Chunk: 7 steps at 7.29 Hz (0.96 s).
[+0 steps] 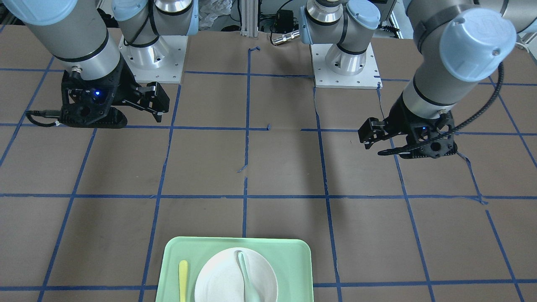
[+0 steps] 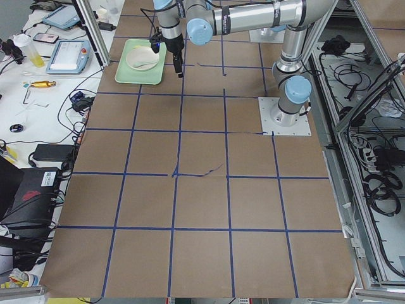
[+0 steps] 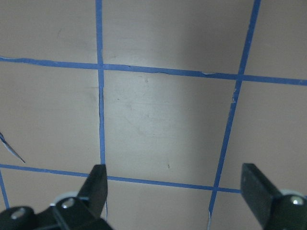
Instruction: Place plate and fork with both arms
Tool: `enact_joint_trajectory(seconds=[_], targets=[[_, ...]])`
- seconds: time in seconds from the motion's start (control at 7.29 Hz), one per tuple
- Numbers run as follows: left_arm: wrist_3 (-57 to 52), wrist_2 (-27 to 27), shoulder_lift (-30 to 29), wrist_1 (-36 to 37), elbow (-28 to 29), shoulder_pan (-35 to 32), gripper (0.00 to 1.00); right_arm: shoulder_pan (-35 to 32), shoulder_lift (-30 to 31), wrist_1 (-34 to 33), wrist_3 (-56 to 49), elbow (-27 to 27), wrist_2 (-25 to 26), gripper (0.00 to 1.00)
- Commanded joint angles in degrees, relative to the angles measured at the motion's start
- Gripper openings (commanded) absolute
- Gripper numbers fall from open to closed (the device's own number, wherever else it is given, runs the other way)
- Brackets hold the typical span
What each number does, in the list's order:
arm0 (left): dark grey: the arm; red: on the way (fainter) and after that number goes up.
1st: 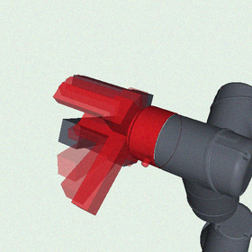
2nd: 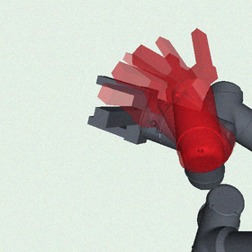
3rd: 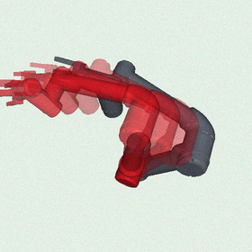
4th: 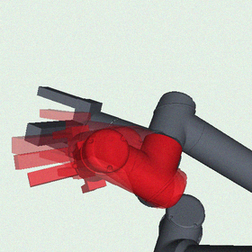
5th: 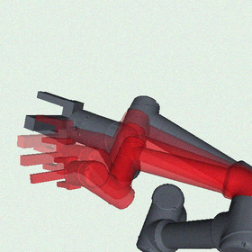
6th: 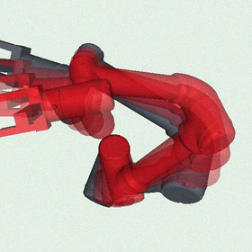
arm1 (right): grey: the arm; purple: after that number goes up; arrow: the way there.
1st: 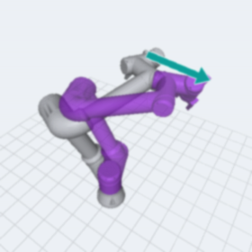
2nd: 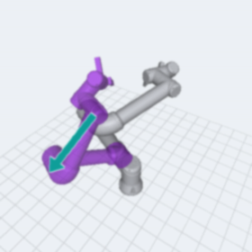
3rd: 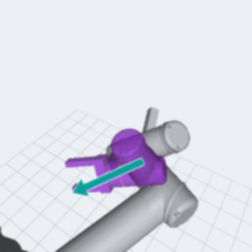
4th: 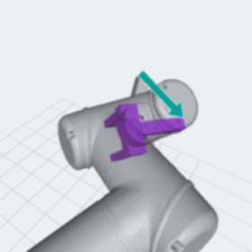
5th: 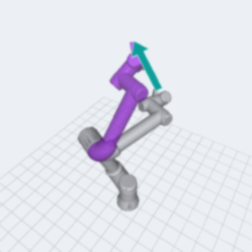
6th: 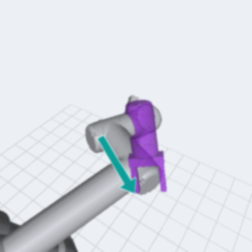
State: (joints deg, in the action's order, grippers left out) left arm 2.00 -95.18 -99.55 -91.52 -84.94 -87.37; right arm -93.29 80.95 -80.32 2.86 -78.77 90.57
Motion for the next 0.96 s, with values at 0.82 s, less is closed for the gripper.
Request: enact_joint_trajectory(seconds=[0.82], targets=[[-0.1,0.6,0.5,1.2,0.1,-3.1,1.0,-0.1,-0.1,0.0,0.0,0.1,0.2,1.0]])
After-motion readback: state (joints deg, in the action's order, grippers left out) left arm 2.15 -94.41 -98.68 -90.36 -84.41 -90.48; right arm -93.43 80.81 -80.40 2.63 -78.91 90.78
